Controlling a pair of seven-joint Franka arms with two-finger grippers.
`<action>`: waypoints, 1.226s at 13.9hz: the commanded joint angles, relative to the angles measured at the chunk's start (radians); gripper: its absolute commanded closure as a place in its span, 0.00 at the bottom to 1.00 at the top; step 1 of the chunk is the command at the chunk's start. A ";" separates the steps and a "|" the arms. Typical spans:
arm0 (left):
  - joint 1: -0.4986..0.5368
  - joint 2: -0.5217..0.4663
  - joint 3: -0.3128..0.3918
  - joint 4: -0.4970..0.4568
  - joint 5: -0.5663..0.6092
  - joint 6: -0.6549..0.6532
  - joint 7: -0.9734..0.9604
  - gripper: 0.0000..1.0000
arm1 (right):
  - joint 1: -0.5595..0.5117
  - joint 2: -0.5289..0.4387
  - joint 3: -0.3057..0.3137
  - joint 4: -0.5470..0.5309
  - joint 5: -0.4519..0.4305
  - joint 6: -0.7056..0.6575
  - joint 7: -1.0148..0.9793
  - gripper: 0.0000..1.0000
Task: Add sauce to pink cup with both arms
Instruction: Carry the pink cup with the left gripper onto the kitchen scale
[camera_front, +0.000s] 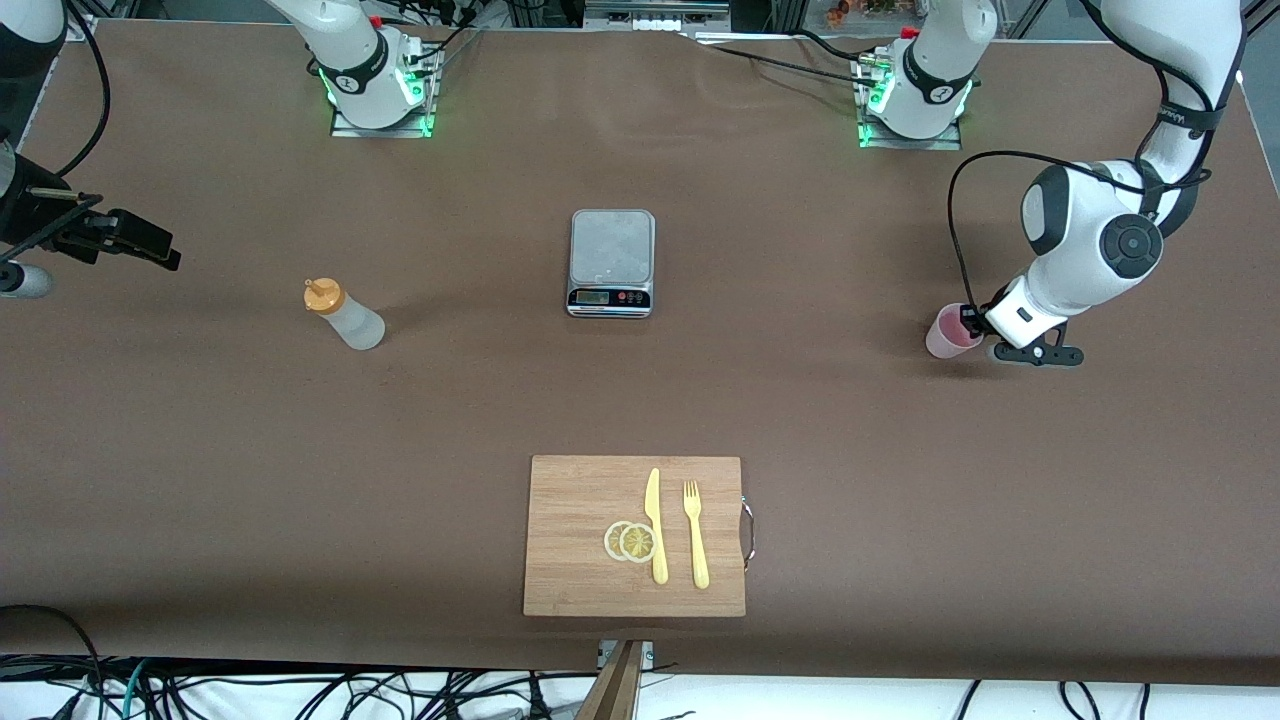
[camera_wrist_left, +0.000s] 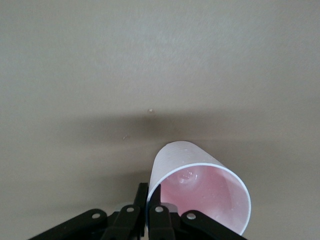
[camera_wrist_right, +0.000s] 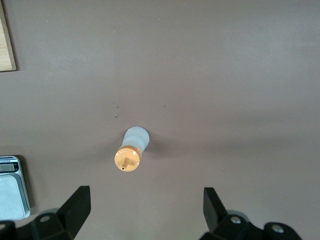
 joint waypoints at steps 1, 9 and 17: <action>-0.074 -0.005 0.001 0.076 -0.036 -0.034 0.007 1.00 | -0.001 -0.016 -0.001 -0.009 -0.003 -0.009 -0.012 0.00; -0.474 0.002 -0.004 0.254 -0.209 -0.207 -0.152 1.00 | -0.001 -0.016 -0.001 -0.010 -0.003 -0.009 -0.010 0.00; -0.836 0.085 -0.004 0.368 -0.226 -0.195 -0.568 1.00 | -0.001 -0.008 -0.002 -0.007 -0.002 -0.023 -0.010 0.00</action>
